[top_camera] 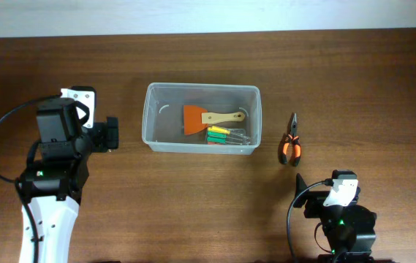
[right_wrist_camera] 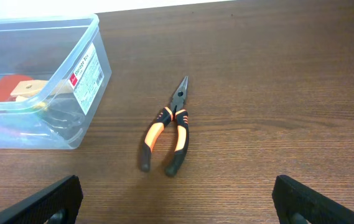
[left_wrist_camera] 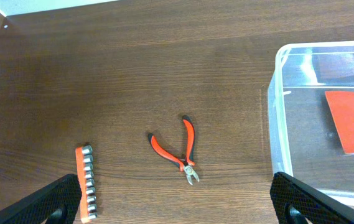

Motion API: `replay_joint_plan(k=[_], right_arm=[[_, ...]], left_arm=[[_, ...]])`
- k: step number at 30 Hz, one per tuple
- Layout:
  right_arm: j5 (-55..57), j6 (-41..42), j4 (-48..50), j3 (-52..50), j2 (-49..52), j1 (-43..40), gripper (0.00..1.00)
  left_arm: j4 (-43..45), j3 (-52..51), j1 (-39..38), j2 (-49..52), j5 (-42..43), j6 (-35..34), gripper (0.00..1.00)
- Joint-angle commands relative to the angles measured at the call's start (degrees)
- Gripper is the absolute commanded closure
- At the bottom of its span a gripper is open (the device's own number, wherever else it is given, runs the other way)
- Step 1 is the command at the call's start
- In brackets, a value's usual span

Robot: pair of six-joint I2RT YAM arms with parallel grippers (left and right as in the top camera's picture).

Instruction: Pack container

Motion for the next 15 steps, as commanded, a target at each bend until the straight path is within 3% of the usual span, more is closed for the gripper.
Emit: replay_joint_plan(k=[1,8,15], right_arm=[[-0.5,0.5,0.2,-0.6,-0.6,0.2,0.01],[-0.5,0.5,0.2,-0.6,-0.6,0.2,0.01],[-0.6,0.5,0.2,-0.6,-0.6,0.2,0.02]], left_arm=[[0.1,1.2,0.3,0.1,-0.4,0.9,0.01],[0.1,1.2,0.1,-0.2,-0.4,1.0,0.01],[0.1,-1.3,-4.0,-12.2,-0.4,0.9,0.01]])
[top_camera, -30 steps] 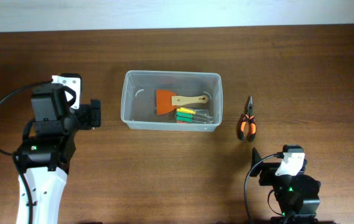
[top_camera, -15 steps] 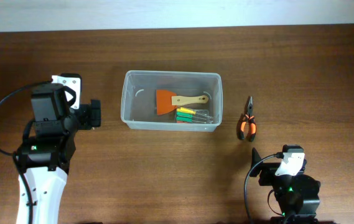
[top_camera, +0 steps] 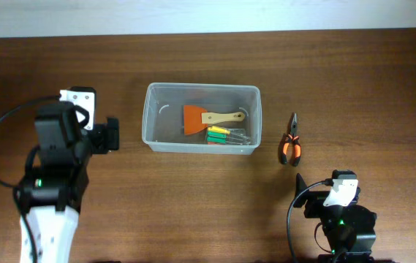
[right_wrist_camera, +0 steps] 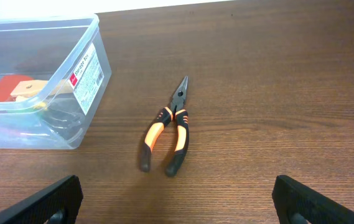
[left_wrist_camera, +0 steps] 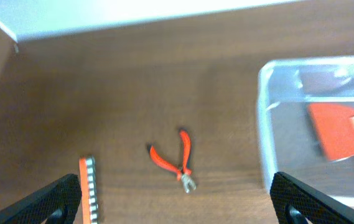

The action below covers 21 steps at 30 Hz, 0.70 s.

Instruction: Pack container

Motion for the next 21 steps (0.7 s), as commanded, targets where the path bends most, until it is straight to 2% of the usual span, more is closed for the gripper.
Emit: replay_joint_plan(k=[1,9,12,18,21], right_arm=[[-0.5,0.4,0.2,-0.6,-0.6,0.2,0.01],[-0.5,0.4,0.2,-0.6,-0.6,0.2,0.01],[-0.5,0.4,0.2,-0.6,-0.6,0.2,0.01],[-0.5,0.4,0.2,-0.6,-0.6,0.2,0.01],[-0.5,0.4,0.2,-0.6,-0.6,0.2,0.01]], left_arm=[[0.1,-2.4,-2.9,-9.4,-0.2,0.9,0.01],[1.7,-17.4,-4.7,-31.5,-0.3,1.0,0.01],[9.0,-25.0,-4.7,-38.1,0.6,0.9,0.01],[31.4,-43.5,-4.7,-48.8,0.8,0.9,0.01],[36.9,-50.8,-4.7,-53.0,0.8,0.9,0.01]])
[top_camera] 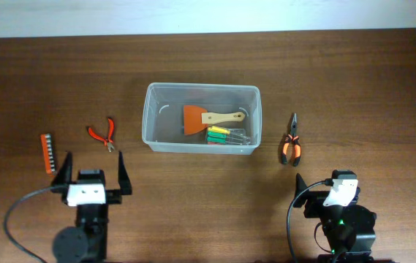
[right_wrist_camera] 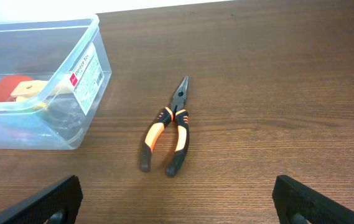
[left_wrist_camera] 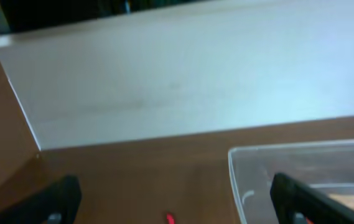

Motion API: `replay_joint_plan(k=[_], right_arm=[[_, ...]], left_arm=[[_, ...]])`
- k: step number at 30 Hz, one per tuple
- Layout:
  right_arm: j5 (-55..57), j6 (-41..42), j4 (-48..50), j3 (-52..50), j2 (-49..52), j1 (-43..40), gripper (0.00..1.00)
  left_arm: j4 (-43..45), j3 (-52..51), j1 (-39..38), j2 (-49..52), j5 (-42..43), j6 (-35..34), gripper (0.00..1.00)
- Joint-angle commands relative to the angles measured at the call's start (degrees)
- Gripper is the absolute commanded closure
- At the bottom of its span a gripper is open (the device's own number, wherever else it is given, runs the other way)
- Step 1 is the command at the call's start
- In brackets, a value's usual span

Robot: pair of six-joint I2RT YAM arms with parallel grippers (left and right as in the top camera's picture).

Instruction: Pack container

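A clear plastic container (top_camera: 201, 128) stands mid-table, holding an orange scraper (top_camera: 209, 118) and green and yellow screwdrivers (top_camera: 222, 135). Red cutters (top_camera: 101, 134) and an orange bit strip (top_camera: 47, 152) lie to its left. Orange-and-black pliers (top_camera: 290, 140) lie to its right, also seen ahead in the right wrist view (right_wrist_camera: 167, 130). My left gripper (top_camera: 93, 169) sits open at the front left, short of the cutters. My right gripper (right_wrist_camera: 177, 208) is open at the front right, well short of the pliers. The left wrist view is blurred and shows the container's corner (left_wrist_camera: 301, 177).
The table is dark brown wood (top_camera: 193, 204), with a pale wall behind its far edge (left_wrist_camera: 177, 87). The container carries a small label on its right end (right_wrist_camera: 89, 67). Both arm bases stand near the front edge.
My left arm was stretched over the left table beside the container; now it is folded back at the front edge. The cutters and bit strip show in the overhead view. Its camera faces the wall.
At first my left gripper hung open over the left table, looking down on the cutters and bit strip. Then it had tilted up and back a little. Now it sits low at the front edge. The right arm, pliers and container stayed put.
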Motion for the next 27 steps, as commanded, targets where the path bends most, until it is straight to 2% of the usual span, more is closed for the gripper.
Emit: replay_joint_plan(k=[1,9,15,27], right_arm=[[-0.5,0.3,-0.1,-0.3,-0.6,0.2,0.01],[-0.5,0.3,-0.1,-0.3,-0.6,0.2,0.01],[-0.5,0.3,-0.1,-0.3,-0.6,0.2,0.01],[-0.5,0.3,0.0,-0.3,-0.6,0.2,0.02]], left_arm=[[2.9,-7.0,-0.3,-4.1,0.6,0.9,0.01],[2.7,-14.1,-0.3,-7.8,0.6,0.9,0.01],[-2.6,-14.0,-0.2,-7.8,0.2,0.9,0.01],[-2.6,-14.0,-0.2,-7.7,0.2,0.9,0.01]])
